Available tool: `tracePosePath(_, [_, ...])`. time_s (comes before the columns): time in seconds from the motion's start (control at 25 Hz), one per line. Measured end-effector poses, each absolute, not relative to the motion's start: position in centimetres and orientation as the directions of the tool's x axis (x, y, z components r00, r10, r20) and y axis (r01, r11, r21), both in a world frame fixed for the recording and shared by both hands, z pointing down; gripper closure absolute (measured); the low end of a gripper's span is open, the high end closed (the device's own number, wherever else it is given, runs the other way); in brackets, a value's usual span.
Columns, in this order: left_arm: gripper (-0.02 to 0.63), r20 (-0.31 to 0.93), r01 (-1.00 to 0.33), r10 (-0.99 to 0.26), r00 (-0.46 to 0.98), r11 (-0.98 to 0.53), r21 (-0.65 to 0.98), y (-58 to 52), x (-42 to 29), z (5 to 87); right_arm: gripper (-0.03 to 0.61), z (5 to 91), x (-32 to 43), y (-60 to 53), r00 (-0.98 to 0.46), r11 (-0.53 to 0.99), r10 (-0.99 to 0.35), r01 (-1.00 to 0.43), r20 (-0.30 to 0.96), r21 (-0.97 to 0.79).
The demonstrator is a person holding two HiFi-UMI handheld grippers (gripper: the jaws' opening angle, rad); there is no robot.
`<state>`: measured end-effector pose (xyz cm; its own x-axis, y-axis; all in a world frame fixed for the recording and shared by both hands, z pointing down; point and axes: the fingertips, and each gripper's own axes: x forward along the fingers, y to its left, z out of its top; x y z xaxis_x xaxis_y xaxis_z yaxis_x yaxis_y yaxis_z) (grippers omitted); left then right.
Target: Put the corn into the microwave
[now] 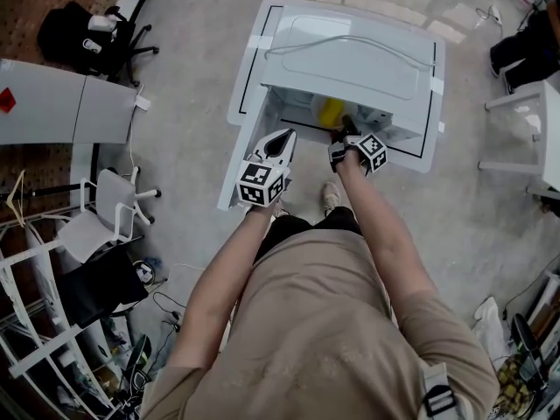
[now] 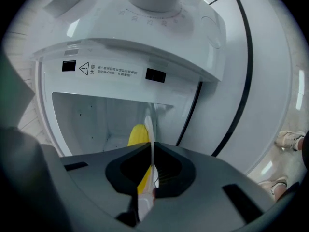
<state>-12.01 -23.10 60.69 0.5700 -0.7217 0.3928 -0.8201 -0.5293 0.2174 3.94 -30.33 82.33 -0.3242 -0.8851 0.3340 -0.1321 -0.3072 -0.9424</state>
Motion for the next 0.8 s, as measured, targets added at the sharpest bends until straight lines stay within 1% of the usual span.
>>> tracePosePath(0.2, [0.607,0.381,-0.807,-0.713,0.589,-0.545,0.228,-22.8,-11.5,60.2,0.561,82.4,4.0,-31.0,-0.265,-0.352,-0.887,-0.142,0.378,-0.925])
tracePosePath(0.28, [0.607,0.379,-0.799,-0.705,0.6,-0.554,0.233,-22.6,-11.3,60.2,0.561,82.4,3.6,-31.4,-0.273,-0.354,-0.885,-0.129,0.376,-0.926])
tracePosePath(0.36, [0.607,0.378,-0.794,-0.699,0.607,-0.562,0.234,-22.4,-11.1,60.1,0.558,82.3,2.9,-31.9,-0.311,-0.347,-0.873,-0.143,0.375,-0.927])
tracePosePath(0.4, [0.607,0.377,-0.791,-0.696,0.61,-0.565,0.236,-22.4,-11.1,60.1,0.544,82.1,2.5,-32.1,-0.337,-0.335,-0.865,-0.163,0.372,-0.928])
tracePosePath(0.48, [0.607,0.376,-0.782,-0.688,0.621,-0.573,0.243,-22.2,-10.9,59.8,0.487,81.4,1.7,-32.2,-0.386,-0.302,-0.85,-0.2,0.358,-0.932])
tracePosePath(0.64, [0.607,0.369,-0.759,-0.666,0.649,-0.602,0.249,-21.9,-10.3,59.3,0.434,80.7,0.9,-31.6,-0.457,-0.262,-0.822,-0.227,0.34,-0.938])
tracePosePath(0.8, [0.607,0.371,-0.731,-0.634,0.678,-0.631,0.258,-21.3,-9.4,59.5,0.431,81.0,0.6,-30.4,-0.511,-0.201,-0.781,-0.337,0.358,-0.92])
